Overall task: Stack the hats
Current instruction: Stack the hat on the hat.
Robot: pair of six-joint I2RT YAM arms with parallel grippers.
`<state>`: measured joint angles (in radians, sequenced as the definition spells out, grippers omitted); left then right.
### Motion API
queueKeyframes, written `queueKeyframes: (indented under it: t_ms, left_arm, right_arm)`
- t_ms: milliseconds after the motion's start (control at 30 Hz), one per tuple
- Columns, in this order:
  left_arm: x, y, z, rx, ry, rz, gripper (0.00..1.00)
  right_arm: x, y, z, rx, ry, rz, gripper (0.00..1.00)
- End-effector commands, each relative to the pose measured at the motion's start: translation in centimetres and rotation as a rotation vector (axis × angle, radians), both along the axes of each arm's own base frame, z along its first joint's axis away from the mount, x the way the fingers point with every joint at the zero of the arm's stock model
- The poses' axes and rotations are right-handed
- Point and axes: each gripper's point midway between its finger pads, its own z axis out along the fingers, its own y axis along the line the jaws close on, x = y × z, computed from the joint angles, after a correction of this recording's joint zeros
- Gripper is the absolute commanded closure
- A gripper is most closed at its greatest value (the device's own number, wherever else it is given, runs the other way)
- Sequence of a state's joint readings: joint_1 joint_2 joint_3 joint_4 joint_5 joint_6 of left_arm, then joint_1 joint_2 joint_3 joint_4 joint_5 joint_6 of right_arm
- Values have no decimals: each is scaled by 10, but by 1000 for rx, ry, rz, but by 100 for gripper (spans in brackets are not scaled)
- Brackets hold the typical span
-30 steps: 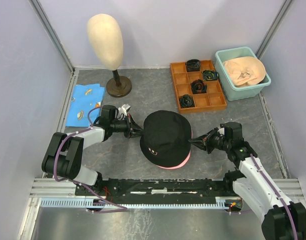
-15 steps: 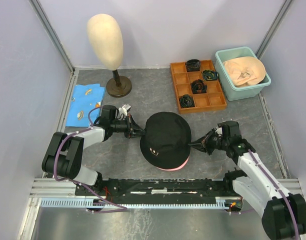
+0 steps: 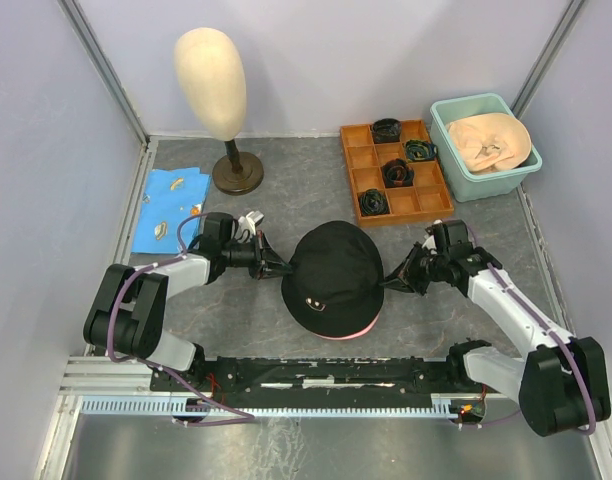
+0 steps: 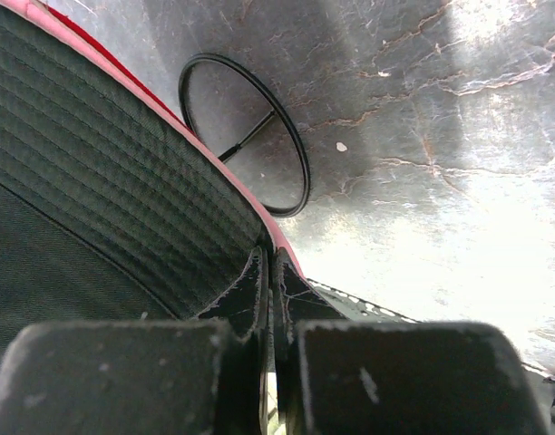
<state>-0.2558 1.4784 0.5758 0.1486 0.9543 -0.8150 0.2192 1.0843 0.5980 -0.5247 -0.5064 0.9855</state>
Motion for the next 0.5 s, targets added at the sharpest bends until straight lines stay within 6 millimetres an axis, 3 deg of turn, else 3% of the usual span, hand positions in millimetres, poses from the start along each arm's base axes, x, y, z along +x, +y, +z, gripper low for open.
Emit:
queueKeyframes:
  t_ms: [0,233,467]
  left_arm:
    - [-13,13,-42,116,28,9,97]
    - [-23,16,-63,131,68,6,97]
    - [-16,14,-48,117,32,16,97]
  right_arm:
    - [-27,-56,-58,-362,119,3,100]
    - [-27,-57,-71,-423,132,46,100]
    - [-27,-58,-74,-451,136,70,100]
